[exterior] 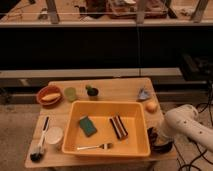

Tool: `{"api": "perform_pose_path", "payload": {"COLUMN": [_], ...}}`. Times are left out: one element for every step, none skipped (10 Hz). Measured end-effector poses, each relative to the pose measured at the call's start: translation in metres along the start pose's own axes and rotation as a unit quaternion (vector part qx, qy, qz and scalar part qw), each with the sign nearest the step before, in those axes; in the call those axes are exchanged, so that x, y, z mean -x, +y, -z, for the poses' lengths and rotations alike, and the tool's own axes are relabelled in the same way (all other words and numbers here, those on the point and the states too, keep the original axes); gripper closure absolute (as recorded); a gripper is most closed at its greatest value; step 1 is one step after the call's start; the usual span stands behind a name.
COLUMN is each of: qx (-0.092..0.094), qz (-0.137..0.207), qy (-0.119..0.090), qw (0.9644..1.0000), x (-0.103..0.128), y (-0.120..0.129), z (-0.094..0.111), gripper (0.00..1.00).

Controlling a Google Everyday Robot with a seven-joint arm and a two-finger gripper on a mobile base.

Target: Place grapes in paper cup

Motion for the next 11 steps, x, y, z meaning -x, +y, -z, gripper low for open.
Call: {"api": "perform_pose_path", "payload": {"qx": [0.0, -0.001, -0.005, -0.011, -0.017, -0.025, -0.036, -0.046, -0.057, -0.067, -0.083], "qz": [-0.008, -0.013, -0.016, -0.018, -0.019, -0.022, -0.025, -0.026, -0.027, -0.027, -0.024], "qy": [0.002, 0.003, 0.004, 0.004, 0.005, 0.007, 0.009, 0.012, 0.014, 0.014, 0.015], "qw": [1.0, 0.9999, 0.9998, 0.9998, 0.9997, 0.9994, 0.999, 0.9985, 0.9979, 0.9973, 0.9962], "x": [-0.002, -0.002, -0.001, 0.0, 0.001, 0.002, 0.002, 0.003, 0.004, 0.007, 0.015], "y": [0.0, -0.001, -0.002, -0.004, -0.006, -0.008, -0.012, -0.015, -0.019, -0.024, -0.033], "z": [0.01, 0.023, 0.039, 0.057, 0.073, 0.095, 0.121, 0.142, 0.163, 0.183, 0.212], "gripper": [1.0, 1.0, 1.0, 1.0, 1.0, 1.0, 1.0, 1.0, 1.0, 1.0, 1.0]}}
